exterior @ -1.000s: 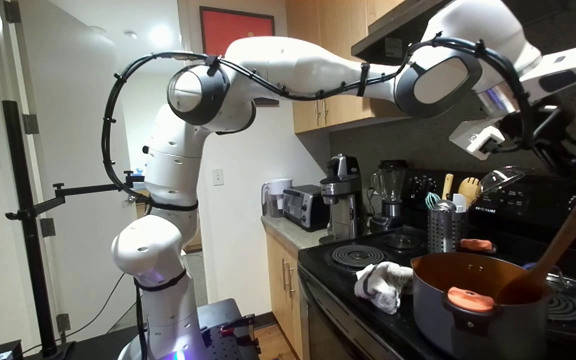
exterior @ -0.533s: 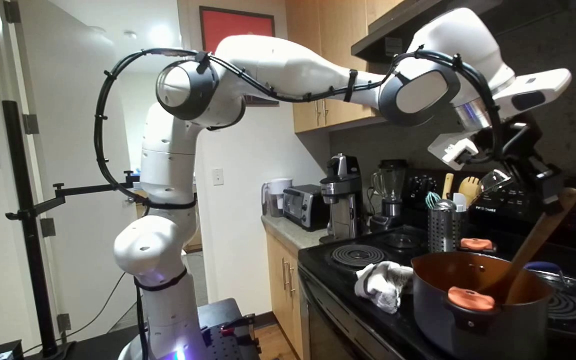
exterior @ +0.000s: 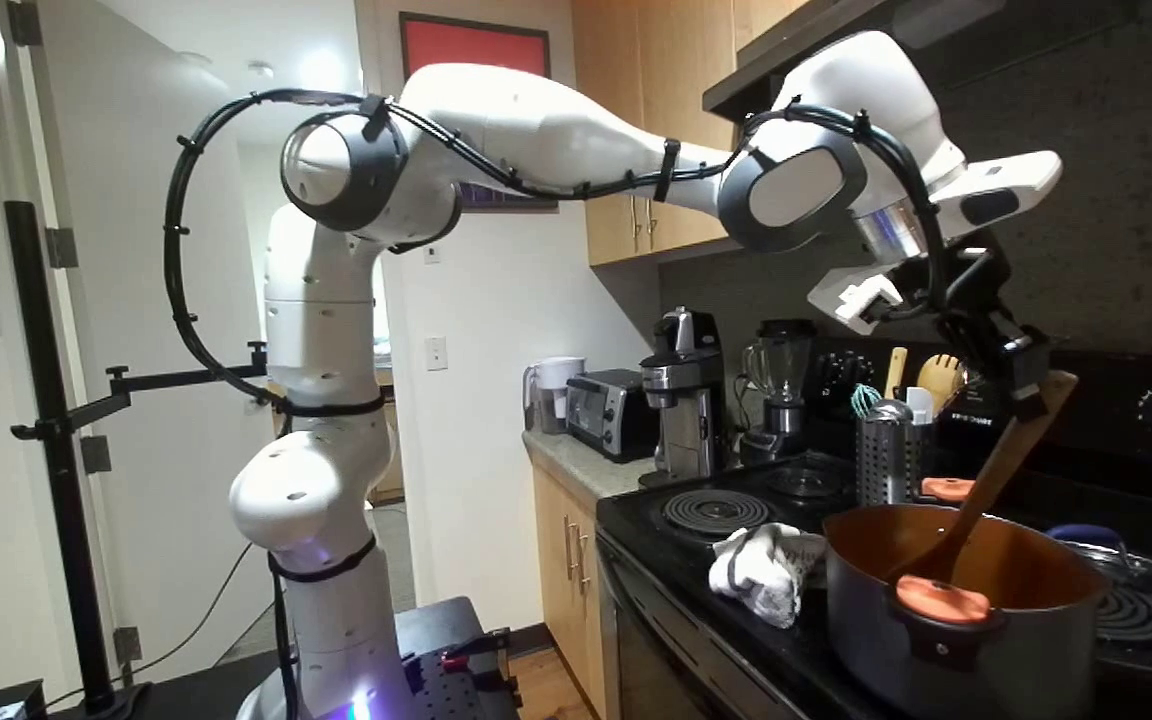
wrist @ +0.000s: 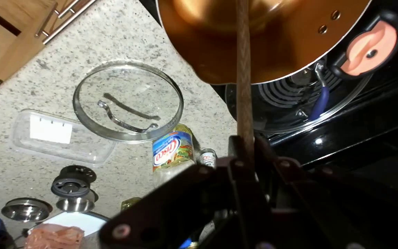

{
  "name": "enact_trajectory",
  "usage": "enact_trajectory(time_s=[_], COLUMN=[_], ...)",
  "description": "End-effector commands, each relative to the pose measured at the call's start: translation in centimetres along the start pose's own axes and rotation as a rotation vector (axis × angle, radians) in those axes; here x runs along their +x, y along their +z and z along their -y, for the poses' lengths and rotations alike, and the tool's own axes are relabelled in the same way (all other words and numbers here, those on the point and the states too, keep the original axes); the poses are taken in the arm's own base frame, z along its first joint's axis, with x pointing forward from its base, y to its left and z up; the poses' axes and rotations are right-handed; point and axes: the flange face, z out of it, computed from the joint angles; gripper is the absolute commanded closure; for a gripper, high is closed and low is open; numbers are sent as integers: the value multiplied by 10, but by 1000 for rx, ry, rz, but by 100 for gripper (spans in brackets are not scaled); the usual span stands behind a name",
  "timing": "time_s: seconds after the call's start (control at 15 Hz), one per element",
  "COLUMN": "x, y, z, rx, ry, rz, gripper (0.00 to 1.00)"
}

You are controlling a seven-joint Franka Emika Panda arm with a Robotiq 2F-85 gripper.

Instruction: Stir the contents in the grey pot on the stove

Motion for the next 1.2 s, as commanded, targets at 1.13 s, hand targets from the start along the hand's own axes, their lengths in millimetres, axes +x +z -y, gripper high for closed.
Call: enact_trajectory(time_s=[1.13], x=[22], y=[25], z=[73], rx=[21], ry=[-17], rz=[-107], gripper=[97])
